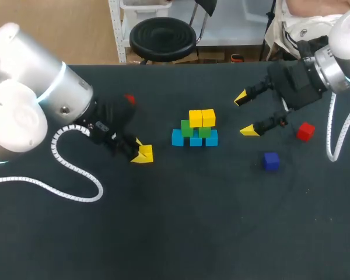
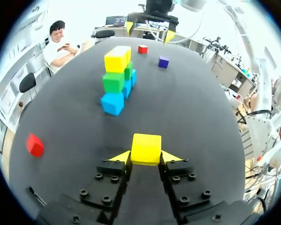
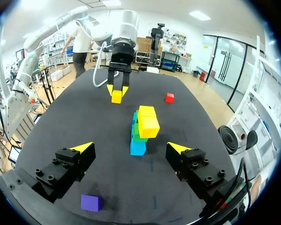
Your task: Place the blue cubes, place green cubes on the blue cubes, place the yellow cubes on the green cubes, then place the red cubes on the yellow cubes, and place purple cube on the red cubes.
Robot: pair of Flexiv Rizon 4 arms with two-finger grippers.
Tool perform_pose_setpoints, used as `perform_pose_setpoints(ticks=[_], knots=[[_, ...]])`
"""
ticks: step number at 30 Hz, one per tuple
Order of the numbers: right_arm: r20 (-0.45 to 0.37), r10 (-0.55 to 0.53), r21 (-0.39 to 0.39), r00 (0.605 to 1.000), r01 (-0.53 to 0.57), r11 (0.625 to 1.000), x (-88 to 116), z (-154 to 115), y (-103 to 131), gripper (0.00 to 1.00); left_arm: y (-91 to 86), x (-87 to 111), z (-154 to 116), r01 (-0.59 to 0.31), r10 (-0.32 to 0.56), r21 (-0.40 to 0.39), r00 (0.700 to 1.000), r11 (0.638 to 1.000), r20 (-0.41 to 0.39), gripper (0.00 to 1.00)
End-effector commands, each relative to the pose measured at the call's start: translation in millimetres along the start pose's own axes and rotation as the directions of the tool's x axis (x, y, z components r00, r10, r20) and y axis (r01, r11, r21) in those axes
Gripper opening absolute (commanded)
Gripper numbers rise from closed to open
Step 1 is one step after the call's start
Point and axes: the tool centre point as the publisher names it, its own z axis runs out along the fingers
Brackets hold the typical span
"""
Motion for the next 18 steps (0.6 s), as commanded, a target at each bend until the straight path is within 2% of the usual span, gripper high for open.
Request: perform_pose_setpoints(ticks=[1, 5, 10, 18], knots=[[0.001, -0.001, 0.001, 1.000, 0.001, 1.000, 0, 0, 1, 1.00, 2.1, -11.7, -9, 0.017, -0.017, -0.028, 1.000, 0.999, -0.010, 0.00], [0.001, -0.001, 0.001, 1.000, 0.001, 1.000, 0, 0, 1, 1.00, 11.2, -27.2, -15, 0.009, -0.009, -0.066, 1.000, 0.998, 0.002, 0.00], [0.001, -0.001, 0.001, 1.000, 0.001, 1.000, 0, 0, 1, 1.00, 21.4, -48.4, -20, -0.029, 0.031, -0.078, 0.999, 0.997, 0.026, 0.00], [0.001, -0.001, 0.001, 1.000, 0.001, 1.000, 0, 0, 1, 1.00, 37.5, -77.3, -26, -0.094, 0.094, -0.082, 0.996, 0.992, 0.007, 0.00]])
